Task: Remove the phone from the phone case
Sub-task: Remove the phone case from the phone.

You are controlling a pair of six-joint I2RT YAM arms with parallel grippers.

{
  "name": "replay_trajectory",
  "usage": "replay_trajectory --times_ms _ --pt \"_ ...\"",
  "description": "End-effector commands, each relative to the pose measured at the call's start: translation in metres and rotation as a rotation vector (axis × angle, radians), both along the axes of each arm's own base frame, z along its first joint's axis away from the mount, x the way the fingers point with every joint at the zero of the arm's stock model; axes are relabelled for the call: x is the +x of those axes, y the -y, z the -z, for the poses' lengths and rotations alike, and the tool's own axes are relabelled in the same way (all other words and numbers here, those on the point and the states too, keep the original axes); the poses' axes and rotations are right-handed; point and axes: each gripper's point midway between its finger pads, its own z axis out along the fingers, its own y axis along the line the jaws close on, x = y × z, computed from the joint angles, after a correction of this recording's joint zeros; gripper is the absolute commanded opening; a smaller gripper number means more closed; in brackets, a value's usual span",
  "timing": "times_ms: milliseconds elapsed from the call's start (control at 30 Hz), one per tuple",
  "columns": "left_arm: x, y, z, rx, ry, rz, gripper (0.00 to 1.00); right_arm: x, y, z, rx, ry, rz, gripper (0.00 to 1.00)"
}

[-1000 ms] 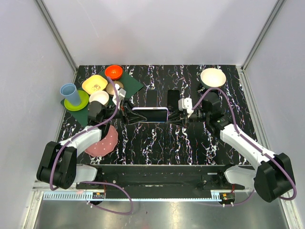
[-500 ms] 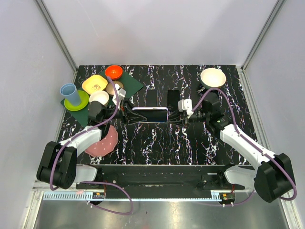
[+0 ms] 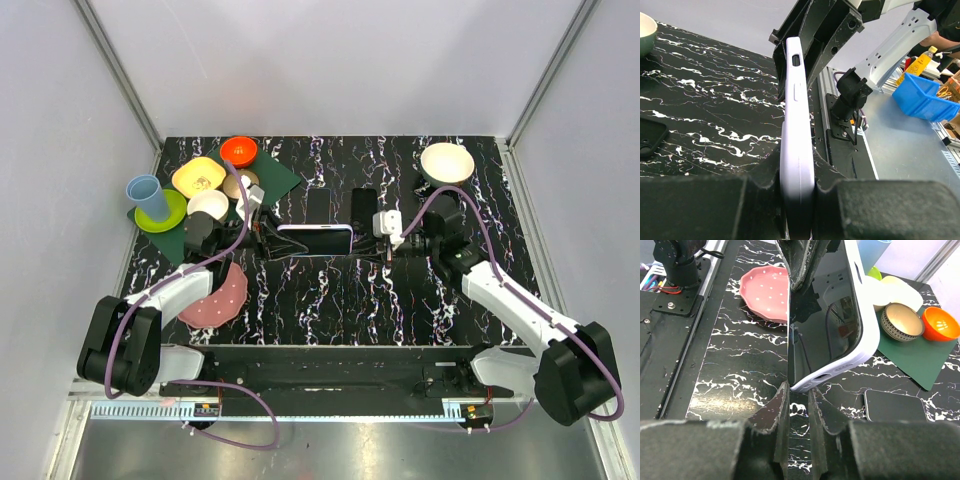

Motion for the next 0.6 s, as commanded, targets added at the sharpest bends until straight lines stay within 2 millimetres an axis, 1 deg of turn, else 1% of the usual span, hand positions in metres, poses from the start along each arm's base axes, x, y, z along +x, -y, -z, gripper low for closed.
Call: replay_trajectory --times_ms 0,33,433,533,567 --pt "-0.006 0.002 -0.035 -0.049 0.156 0.031 0.0 0.02 0.005 0.005 -0.035 0.09 0.102 0.18" --pt "-0.006 0.002 -0.035 -0.049 0.154 0.031 0.0 0.021 0.005 0.007 -0.038 0.091 0.109 0.17" --pt "-0.007 0.003 -0.035 -0.051 0.154 0.037 0.0 0.043 0.01 0.006 -0.046 0.182 0.217 0.17" --pt "-0.008 0.003 -0.035 -0.052 0.156 0.038 0.0 0.05 0.011 0.006 -0.042 0.191 0.249 0.17" --pt "-0.007 0.003 -0.035 -0.052 0.154 0.039 0.0 0.054 0.012 0.002 -0.033 0.195 0.272 0.17"
